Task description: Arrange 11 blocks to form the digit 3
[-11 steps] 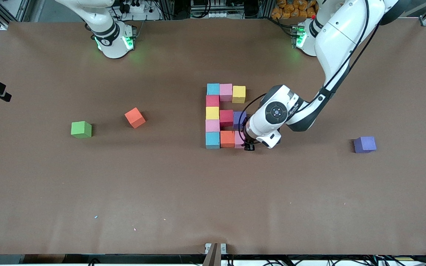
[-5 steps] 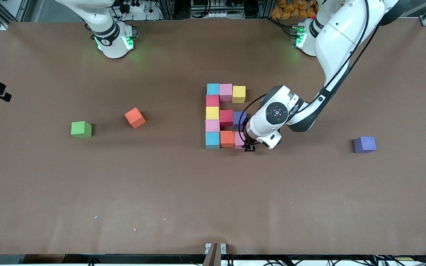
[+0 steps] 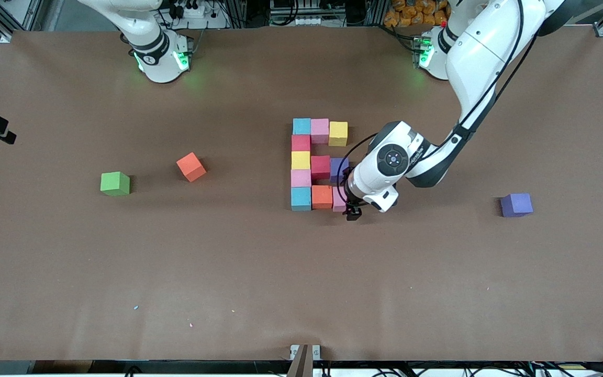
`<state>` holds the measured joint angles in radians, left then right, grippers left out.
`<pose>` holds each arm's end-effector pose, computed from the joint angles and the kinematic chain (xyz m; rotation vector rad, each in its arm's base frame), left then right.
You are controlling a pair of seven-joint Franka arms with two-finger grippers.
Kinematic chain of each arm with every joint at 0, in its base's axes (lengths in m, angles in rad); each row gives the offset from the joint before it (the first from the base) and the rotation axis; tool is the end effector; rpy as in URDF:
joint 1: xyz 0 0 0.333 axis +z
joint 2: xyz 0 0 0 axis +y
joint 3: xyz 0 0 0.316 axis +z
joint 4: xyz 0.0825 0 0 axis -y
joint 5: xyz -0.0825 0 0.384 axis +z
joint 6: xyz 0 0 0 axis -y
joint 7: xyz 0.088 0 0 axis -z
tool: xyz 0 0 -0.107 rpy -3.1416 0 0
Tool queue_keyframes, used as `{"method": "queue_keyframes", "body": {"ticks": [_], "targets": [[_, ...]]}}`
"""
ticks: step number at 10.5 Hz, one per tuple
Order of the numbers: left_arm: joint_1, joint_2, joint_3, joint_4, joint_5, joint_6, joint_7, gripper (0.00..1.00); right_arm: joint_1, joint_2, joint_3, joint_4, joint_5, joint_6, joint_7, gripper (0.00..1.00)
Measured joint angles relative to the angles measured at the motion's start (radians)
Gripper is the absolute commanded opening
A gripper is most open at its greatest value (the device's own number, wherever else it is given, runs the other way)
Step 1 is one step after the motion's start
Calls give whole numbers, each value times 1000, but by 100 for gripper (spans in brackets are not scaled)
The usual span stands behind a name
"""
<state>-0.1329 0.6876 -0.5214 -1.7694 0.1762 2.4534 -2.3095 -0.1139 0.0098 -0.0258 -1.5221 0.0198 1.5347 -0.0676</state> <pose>0.5503 -0.3806 0.2237 2.0590 2.2021 -0.2885 0.5493 -0.0750 0.6388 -3.1205 0.1114 -0.0075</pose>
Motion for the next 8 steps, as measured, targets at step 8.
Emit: {"method": "queue_keyframes", "body": {"ticks": [8], "targets": [[12, -230, -9, 27, 9, -50, 262, 100, 0, 0, 0, 1, 0, 0, 0, 100]]}}
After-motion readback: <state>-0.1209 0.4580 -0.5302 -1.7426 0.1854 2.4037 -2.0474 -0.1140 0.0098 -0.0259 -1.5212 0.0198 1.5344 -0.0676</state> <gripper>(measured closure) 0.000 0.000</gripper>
